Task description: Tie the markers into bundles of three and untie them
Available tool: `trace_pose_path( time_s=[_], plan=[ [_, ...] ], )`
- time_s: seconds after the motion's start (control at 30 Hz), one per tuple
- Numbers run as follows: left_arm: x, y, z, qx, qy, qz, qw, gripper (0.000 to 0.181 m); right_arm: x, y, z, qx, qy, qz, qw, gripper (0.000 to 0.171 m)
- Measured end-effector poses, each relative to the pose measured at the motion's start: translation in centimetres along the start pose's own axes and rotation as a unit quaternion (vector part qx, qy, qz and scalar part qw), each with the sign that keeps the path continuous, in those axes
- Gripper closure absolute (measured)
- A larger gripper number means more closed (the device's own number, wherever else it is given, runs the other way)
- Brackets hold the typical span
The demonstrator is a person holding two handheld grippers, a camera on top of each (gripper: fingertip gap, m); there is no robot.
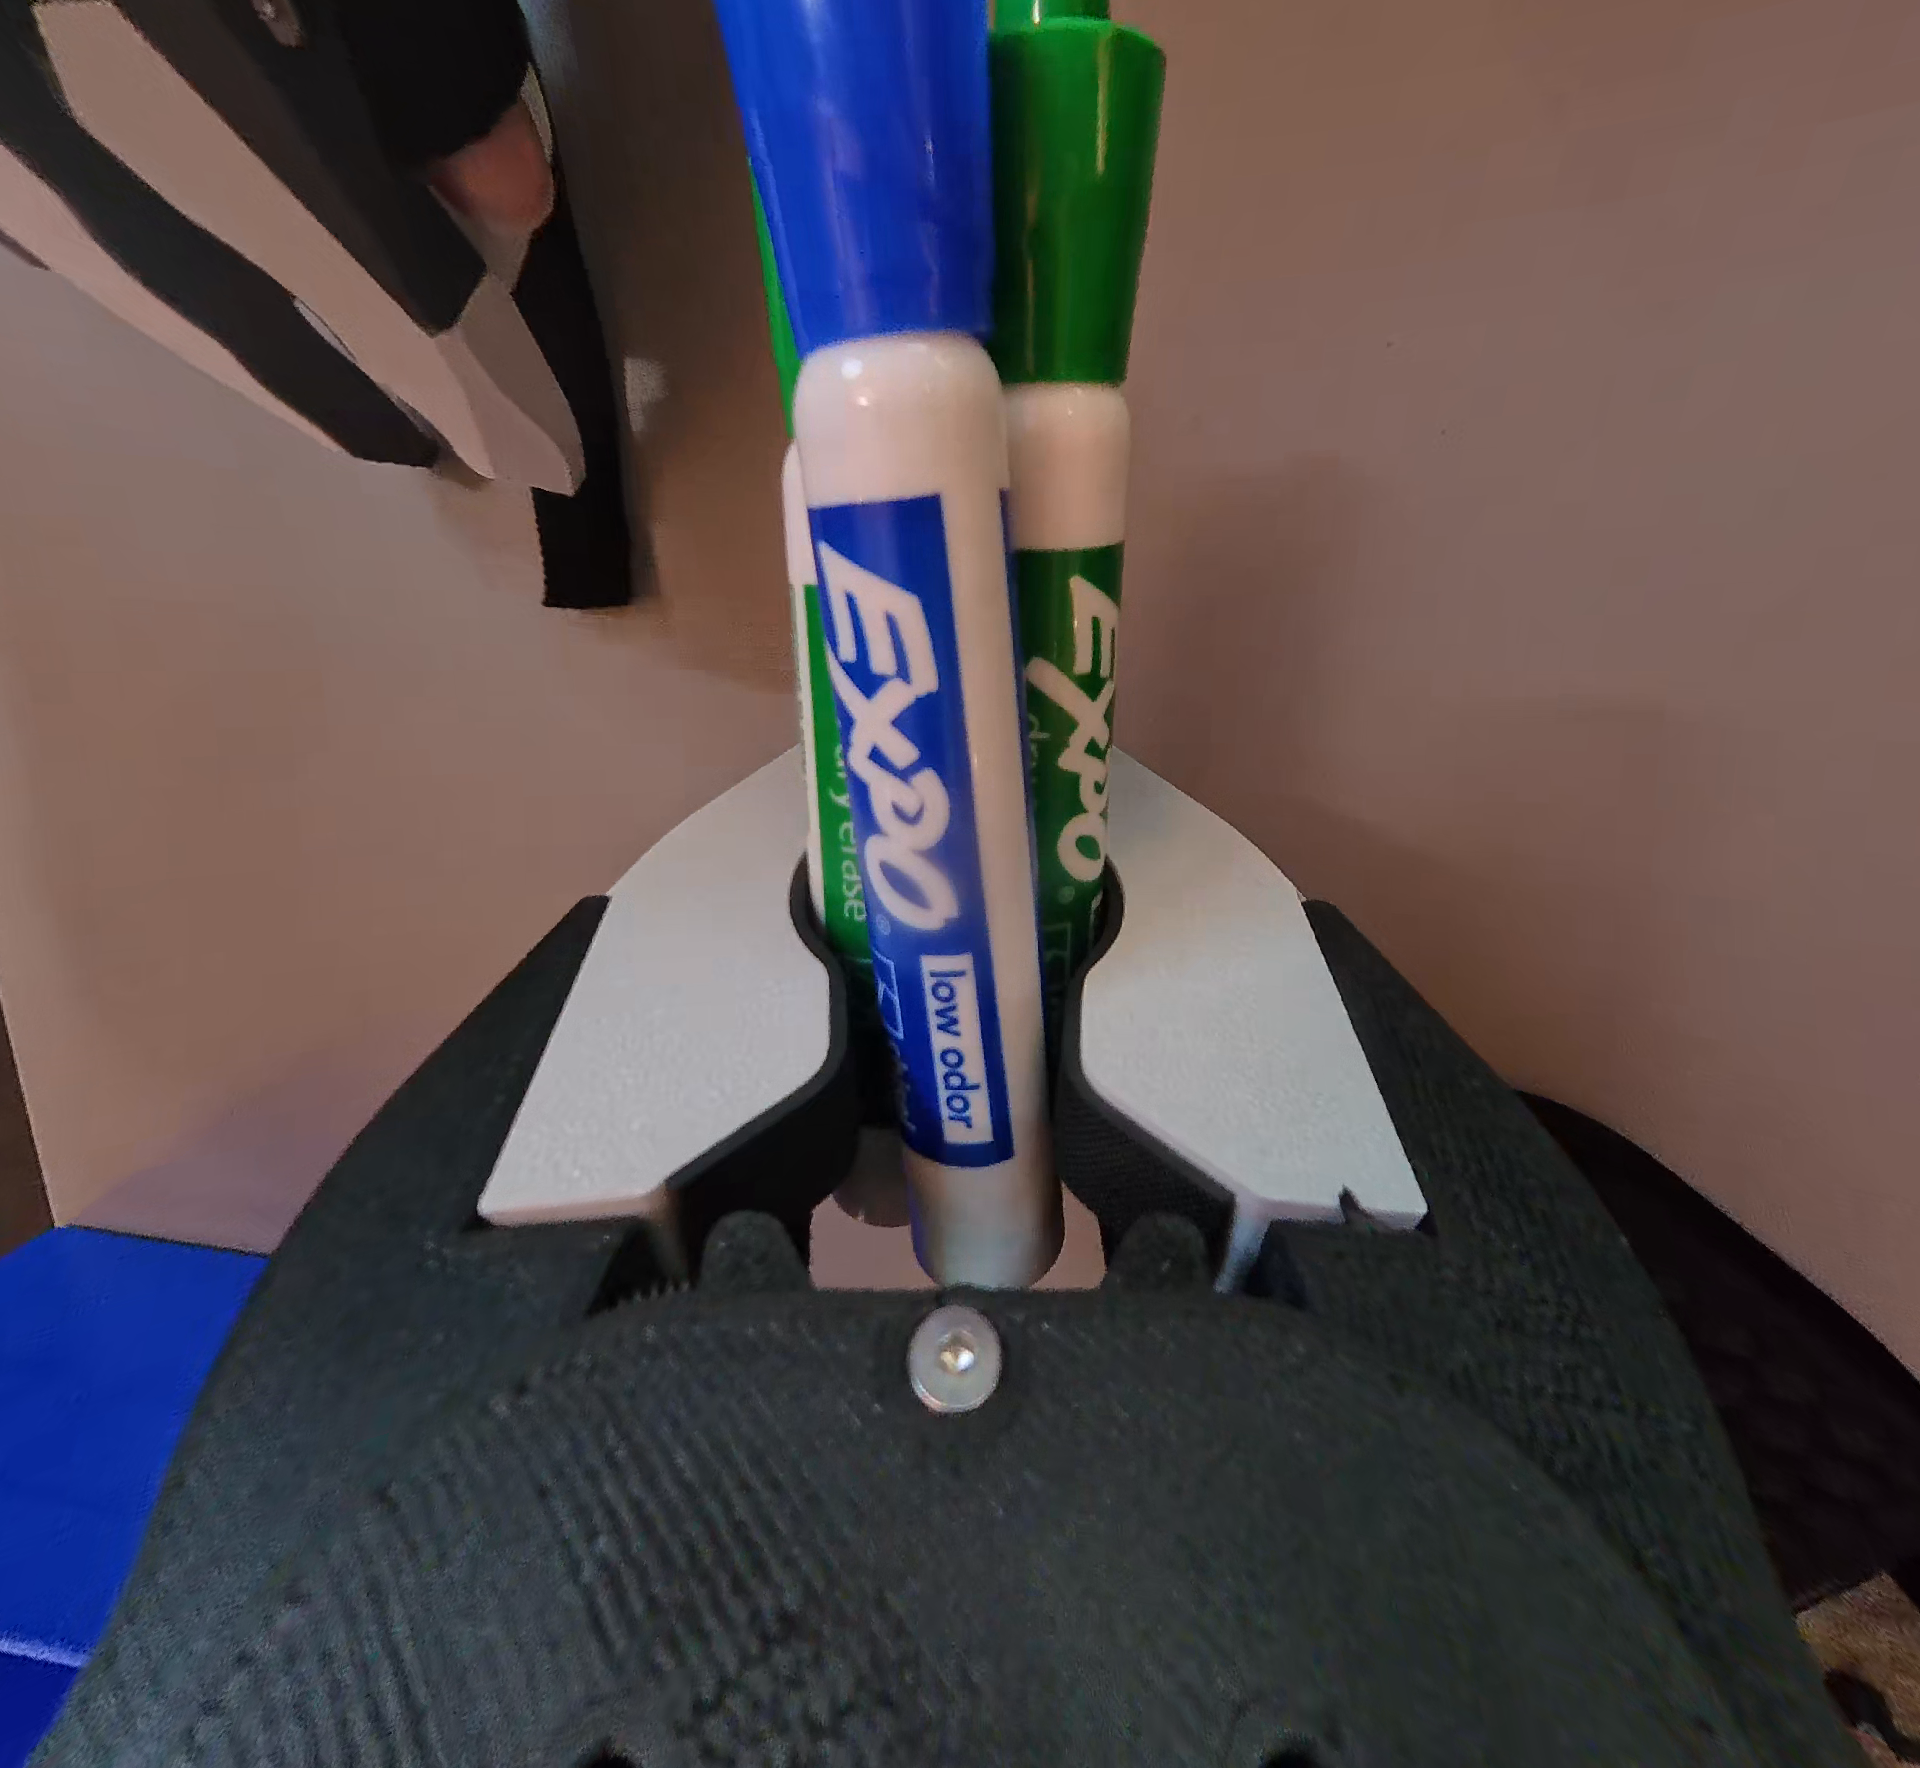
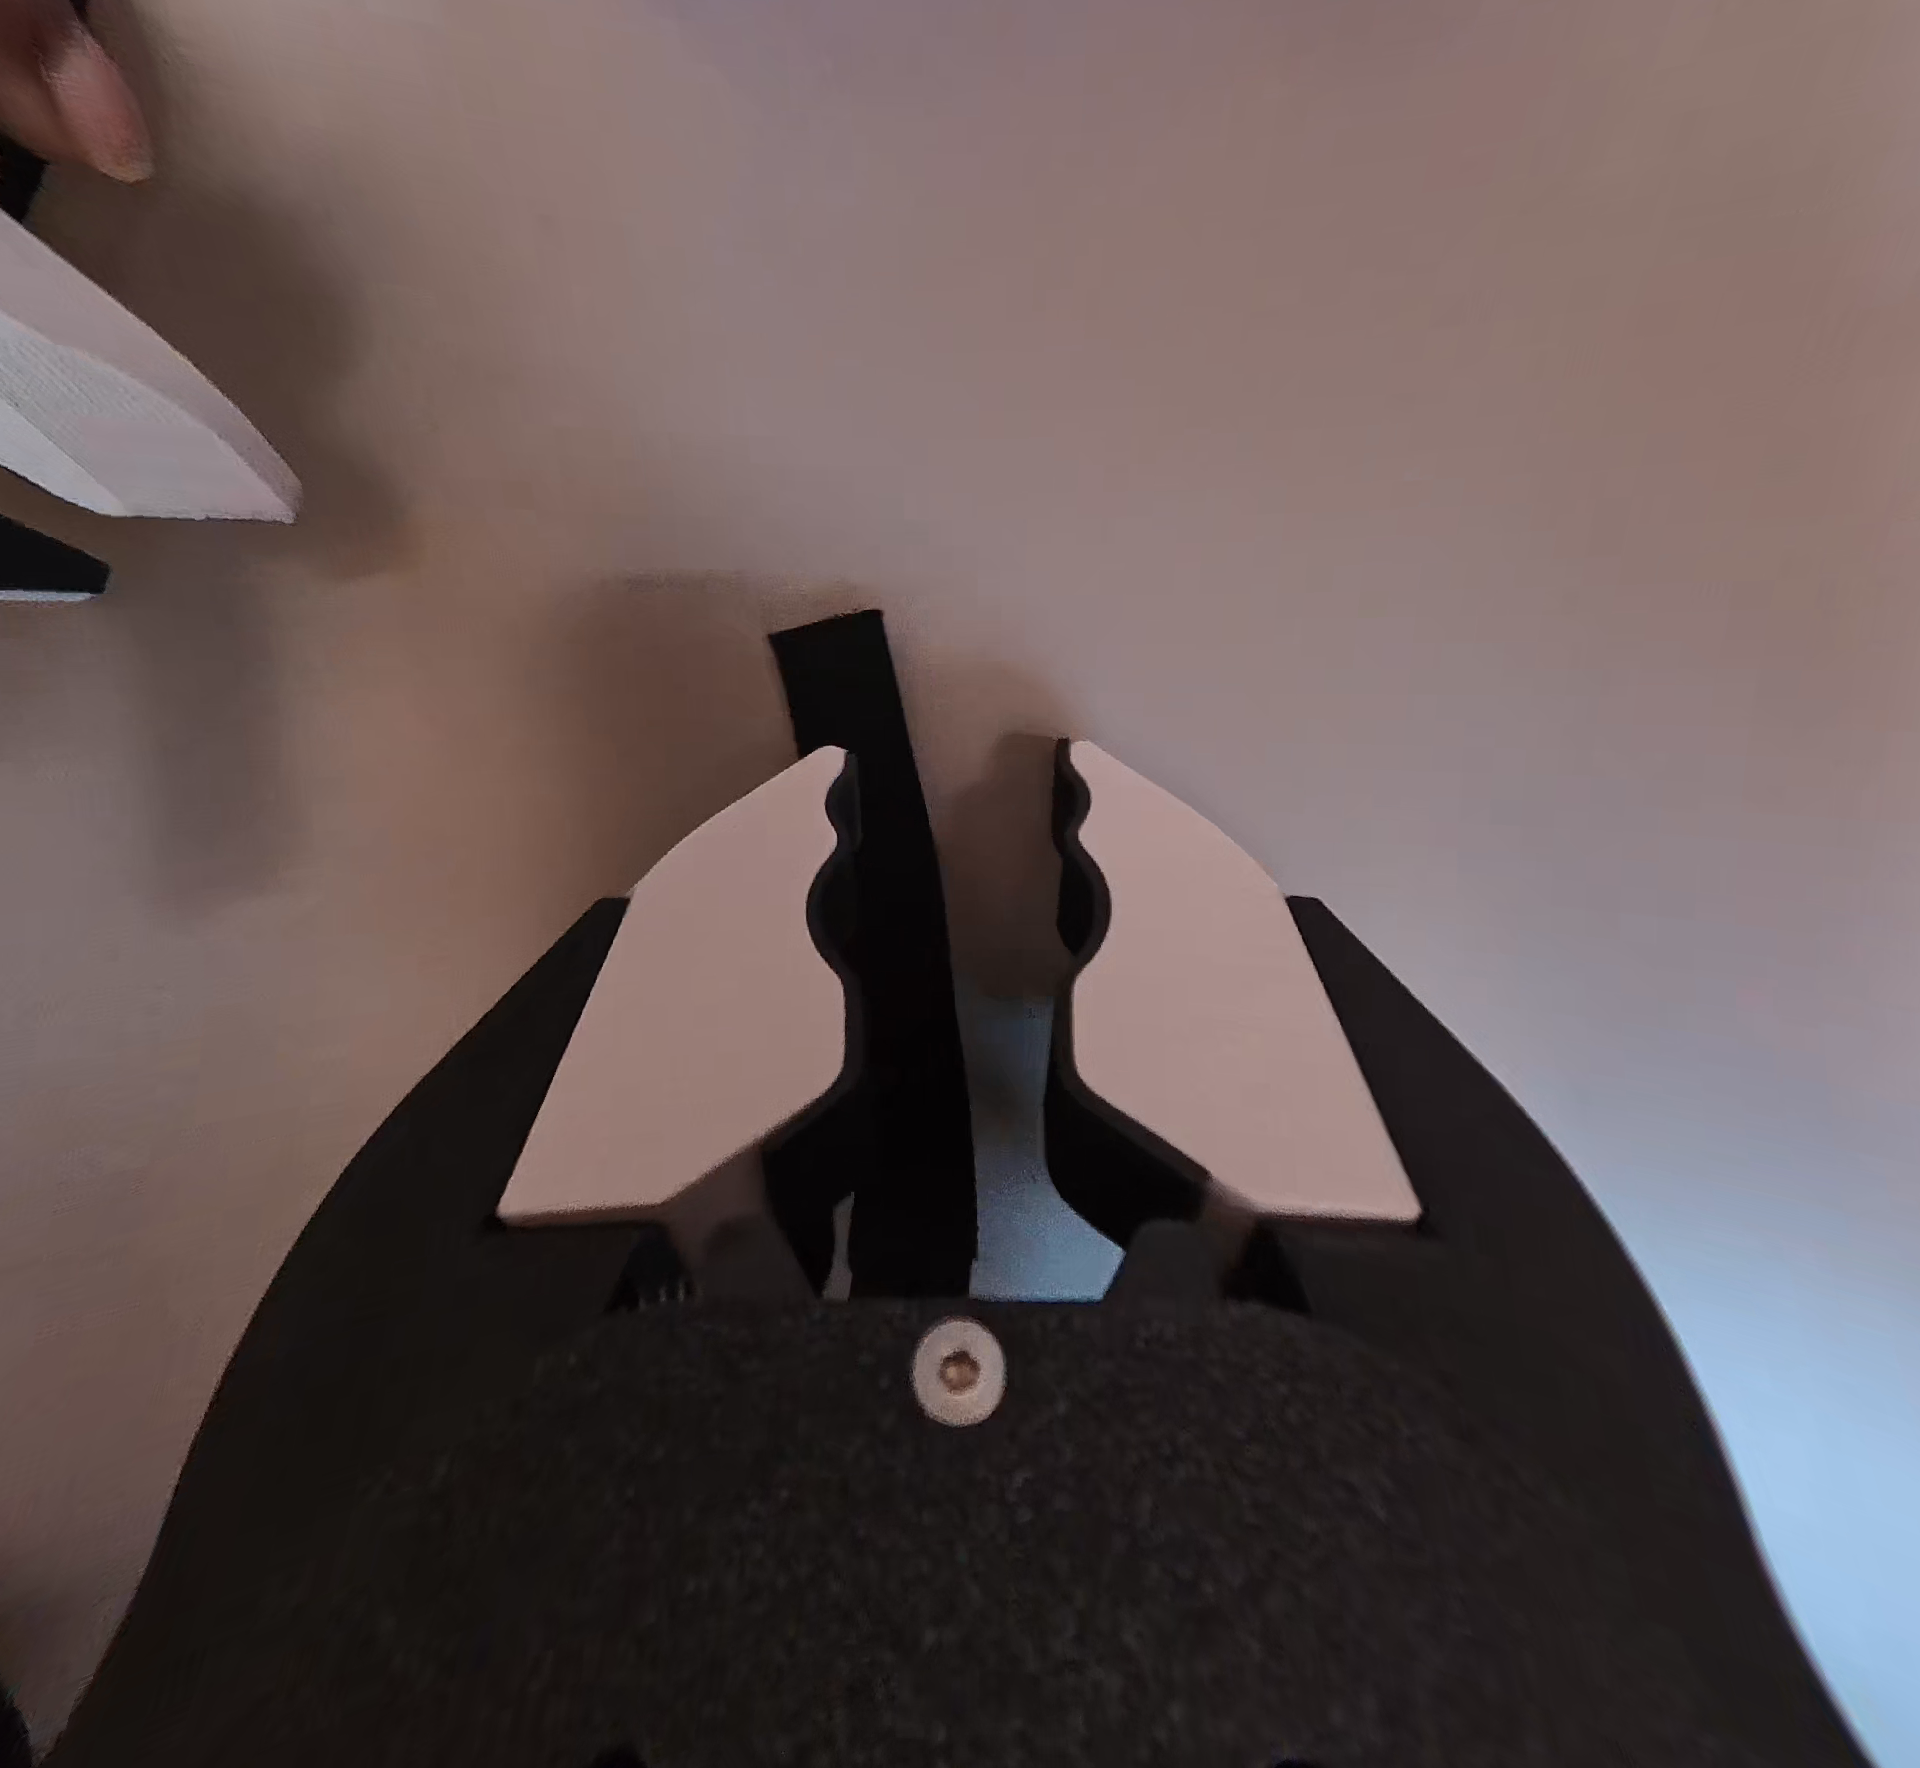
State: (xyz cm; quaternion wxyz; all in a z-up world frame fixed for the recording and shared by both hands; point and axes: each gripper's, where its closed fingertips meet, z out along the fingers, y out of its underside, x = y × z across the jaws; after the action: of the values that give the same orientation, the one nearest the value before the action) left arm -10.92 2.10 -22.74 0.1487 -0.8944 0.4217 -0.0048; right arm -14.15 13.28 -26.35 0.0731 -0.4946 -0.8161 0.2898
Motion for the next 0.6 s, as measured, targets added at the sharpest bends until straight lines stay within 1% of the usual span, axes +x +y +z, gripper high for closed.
trace_pose_path(
  time_s=[0.1, 0.17, 0.27, 0.43, 0.5, 0.53, 0.6],
  plan=[
    [0.1, 0.3, 0.1, 0.002, 0.001, -0.001, 1.000, 0.138, -0.7, -1.0, -1.2, 0.003, -0.011, -0.020, 1.000, 0.136],
    [0.3, 0.7, 0.4, 0.001, 0.005, -0.002, 1.000, 0.138, -1.2, -0.5, -1.7, -0.029, -0.005, -0.052, 0.998, 0.136],
    [0.6, 1.4, 0.8, -0.006, 0.010, 0.002, 1.000, 0.138, -1.3, 0.3, -2.4, -0.062, 0.011, -0.065, 0.996, 0.141],
    [0.5, 1.9, 1.1, -0.010, 0.013, 0.004, 1.000, 0.138, 0.1, 3.1, -5.3, -0.095, 0.055, -0.033, 0.993, 0.142],
    [0.3, 2.0, 1.2, -0.010, 0.012, 0.005, 1.000, 0.139, 0.1, 5.1, -6.1, -0.119, 0.047, 0.002, 0.992, 0.142],
    [0.2, 2.0, 1.1, -0.009, 0.011, 0.005, 1.000, 0.139, -0.2, 5.9, -6.3, -0.125, 0.042, 0.016, 0.991, 0.143],
    [0.1, 1.9, 1.1, -0.007, 0.011, 0.004, 1.000, 0.138, -0.9, 7.2, -6.3, -0.128, 0.045, 0.017, 0.991, 0.160]
  ],
)
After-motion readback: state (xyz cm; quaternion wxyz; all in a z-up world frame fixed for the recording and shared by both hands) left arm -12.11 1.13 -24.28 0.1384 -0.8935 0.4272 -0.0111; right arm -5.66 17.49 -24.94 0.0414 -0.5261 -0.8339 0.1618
